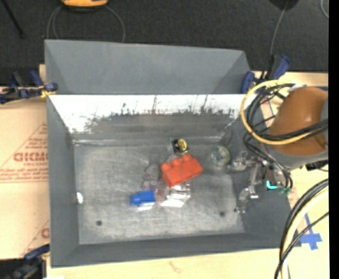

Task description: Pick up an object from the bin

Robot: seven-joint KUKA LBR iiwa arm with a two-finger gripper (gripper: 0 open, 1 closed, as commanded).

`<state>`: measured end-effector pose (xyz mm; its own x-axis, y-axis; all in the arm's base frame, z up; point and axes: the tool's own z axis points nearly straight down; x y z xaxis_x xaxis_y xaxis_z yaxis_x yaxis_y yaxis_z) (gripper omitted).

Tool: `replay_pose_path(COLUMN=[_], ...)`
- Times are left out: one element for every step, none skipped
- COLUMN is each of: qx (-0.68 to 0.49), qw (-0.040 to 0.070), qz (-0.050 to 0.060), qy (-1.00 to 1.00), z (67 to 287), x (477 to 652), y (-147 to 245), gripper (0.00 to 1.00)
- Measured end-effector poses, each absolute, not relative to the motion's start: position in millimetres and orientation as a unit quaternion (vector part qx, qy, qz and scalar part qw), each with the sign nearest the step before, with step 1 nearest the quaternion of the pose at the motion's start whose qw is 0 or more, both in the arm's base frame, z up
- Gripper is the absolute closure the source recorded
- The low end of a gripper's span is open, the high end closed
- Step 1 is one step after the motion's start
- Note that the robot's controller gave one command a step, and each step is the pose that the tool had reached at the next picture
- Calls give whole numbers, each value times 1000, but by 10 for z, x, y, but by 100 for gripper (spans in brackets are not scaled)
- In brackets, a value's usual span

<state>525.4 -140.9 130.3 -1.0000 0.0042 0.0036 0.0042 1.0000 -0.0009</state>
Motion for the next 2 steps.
replay_pose_path(qx=[-21, -2], qw=[-4, -7], qz=[-2, 0], qy=[-1000, -1000], z=[1458, 1139], x=[6048, 5847], y=[-175, -128], gripper=[0, 0])
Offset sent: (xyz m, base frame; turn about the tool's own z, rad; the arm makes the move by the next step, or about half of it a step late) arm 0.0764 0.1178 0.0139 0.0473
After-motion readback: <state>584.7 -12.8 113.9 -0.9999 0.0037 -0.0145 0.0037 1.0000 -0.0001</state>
